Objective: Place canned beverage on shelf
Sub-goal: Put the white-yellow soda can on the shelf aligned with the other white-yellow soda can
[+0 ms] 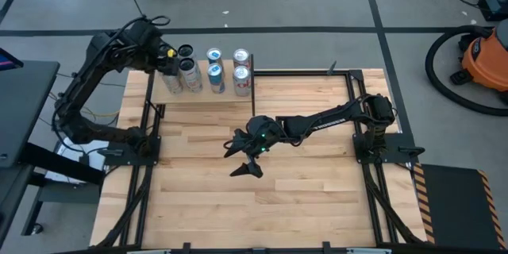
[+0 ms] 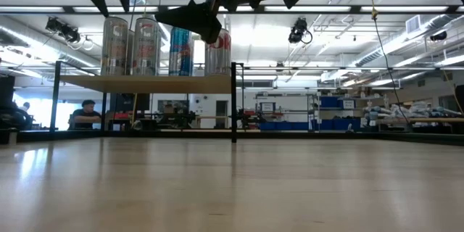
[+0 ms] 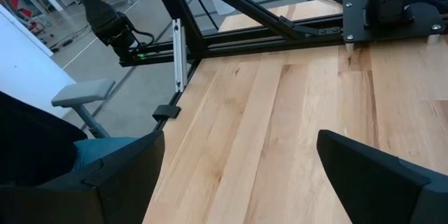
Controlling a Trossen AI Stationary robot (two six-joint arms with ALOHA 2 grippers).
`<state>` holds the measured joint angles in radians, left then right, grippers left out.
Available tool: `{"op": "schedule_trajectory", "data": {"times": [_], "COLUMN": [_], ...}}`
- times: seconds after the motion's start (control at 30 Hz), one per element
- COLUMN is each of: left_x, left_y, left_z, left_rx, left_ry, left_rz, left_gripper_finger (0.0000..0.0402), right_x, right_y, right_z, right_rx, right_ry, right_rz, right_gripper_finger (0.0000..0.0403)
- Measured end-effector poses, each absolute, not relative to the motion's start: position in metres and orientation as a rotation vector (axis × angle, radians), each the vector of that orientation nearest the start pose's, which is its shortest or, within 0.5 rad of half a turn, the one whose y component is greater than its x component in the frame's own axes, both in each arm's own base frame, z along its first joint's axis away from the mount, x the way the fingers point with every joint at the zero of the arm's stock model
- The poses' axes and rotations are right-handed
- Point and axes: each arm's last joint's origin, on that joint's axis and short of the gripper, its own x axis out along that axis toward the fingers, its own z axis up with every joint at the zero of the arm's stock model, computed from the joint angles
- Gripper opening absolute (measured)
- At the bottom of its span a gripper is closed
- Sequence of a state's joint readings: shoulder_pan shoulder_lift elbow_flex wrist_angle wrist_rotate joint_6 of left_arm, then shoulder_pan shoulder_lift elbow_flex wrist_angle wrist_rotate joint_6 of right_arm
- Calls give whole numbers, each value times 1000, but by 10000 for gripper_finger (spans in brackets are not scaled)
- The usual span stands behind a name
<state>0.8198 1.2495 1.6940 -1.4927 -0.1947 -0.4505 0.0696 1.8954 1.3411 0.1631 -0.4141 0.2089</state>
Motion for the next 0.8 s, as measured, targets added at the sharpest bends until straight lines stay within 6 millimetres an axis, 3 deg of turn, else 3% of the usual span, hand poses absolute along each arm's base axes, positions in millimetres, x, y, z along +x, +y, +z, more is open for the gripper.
{"op": "schedule_trajectory", "data": {"times": [0.33, 0.8], "left_x": [131, 129], "left_y": [149, 147], "left_z": [419, 418], "left_rx": [-789, -731], "left_ry": [874, 937], "left_rz": [1209, 1215], "left_gripper_finger": [297, 297], "right_x": [429, 429], "right_y": [44, 47], "right_z": [240, 241], "right_rx": [269, 264], "right_ry": [439, 428], "right_rz": [442, 450], "right_gripper_finger": [383, 383]}}
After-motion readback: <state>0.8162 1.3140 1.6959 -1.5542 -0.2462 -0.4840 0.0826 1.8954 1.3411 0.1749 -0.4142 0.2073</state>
